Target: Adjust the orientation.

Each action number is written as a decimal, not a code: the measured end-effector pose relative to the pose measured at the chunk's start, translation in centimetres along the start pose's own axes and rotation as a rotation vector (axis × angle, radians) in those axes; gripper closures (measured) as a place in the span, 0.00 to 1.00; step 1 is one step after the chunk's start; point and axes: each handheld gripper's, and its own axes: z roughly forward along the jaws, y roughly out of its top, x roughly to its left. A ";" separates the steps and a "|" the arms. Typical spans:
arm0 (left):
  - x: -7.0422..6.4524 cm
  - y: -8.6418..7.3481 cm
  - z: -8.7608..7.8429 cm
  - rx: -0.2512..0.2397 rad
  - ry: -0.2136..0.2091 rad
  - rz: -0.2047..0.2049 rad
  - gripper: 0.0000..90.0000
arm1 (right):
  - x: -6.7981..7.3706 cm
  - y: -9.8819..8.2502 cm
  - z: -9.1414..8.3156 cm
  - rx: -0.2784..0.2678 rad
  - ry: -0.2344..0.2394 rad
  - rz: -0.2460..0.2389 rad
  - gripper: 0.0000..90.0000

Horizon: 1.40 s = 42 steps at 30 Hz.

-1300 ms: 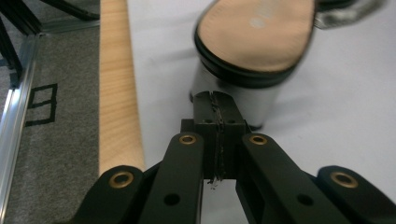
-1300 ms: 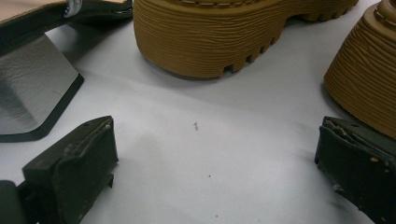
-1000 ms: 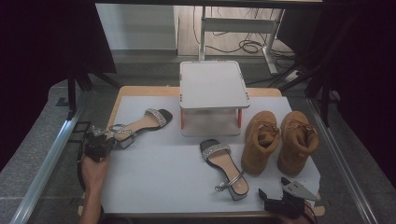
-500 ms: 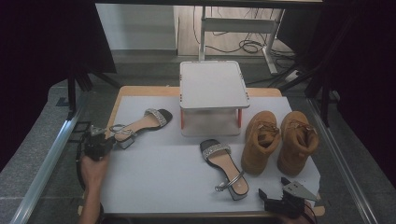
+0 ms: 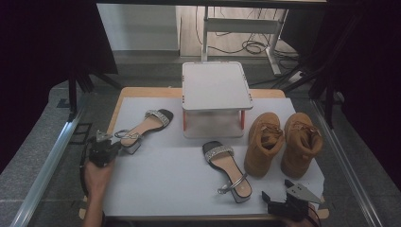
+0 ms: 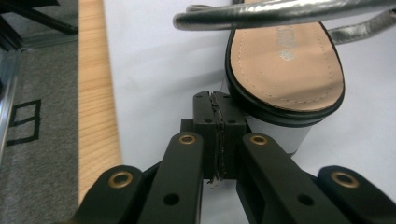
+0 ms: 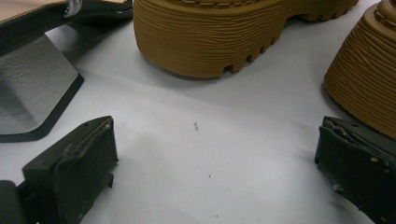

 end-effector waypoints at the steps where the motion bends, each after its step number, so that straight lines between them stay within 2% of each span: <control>1: 0.0 0.0 0.0 0.000 0.000 0.000 0.98 | 0.0 0.0 0.0 0.000 0.000 0.000 0.00; 22: -4.0 -0.7 -0.5 -0.019 -0.070 0.024 0.96 | 0.0 0.0 0.0 -0.001 0.001 -0.001 0.00; 26: -4.4 -0.6 -0.4 -0.016 -0.055 0.040 0.96 | 0.0 0.0 0.0 -0.001 0.001 -0.001 0.00; 29: -4.4 -0.6 -0.5 -0.015 -0.052 0.027 0.94 | 0.0 0.0 0.0 -0.001 0.001 -0.001 0.00; 30: -4.5 -0.7 -0.8 -0.013 -0.030 0.028 0.88 | 0.0 0.0 0.0 -0.001 0.001 -0.001 0.00; 31: -4.5 -0.7 -0.8 -0.013 -0.030 0.028 0.84 | 0.0 0.0 0.0 -0.001 0.001 -0.001 0.00; 32: -4.7 -0.8 -1.1 -0.012 -0.012 0.030 0.79 | 0.0 0.0 0.0 -0.001 0.001 0.000 0.00; 33: -4.7 -0.8 -1.3 -0.012 -0.005 0.032 0.79 | 0.0 0.0 0.0 -0.001 0.001 0.000 0.00; 34: -4.8 -1.0 -1.7 -0.017 0.004 0.025 0.70 | 0.0 0.0 0.0 -0.001 0.001 0.000 0.00; 36: -5.0 -1.2 -2.4 -0.033 -0.001 0.012 0.68 | 0.0 0.0 0.0 -0.001 0.001 0.000 0.00; 40: -5.7 -1.2 -3.2 -0.049 -0.024 0.009 0.51 | 0.0 0.0 0.0 -0.001 0.001 0.000 0.00; 42: -6.1 -1.2 -3.3 -0.051 -0.030 0.009 0.47 | 0.0 0.0 0.0 -0.001 0.001 0.000 0.00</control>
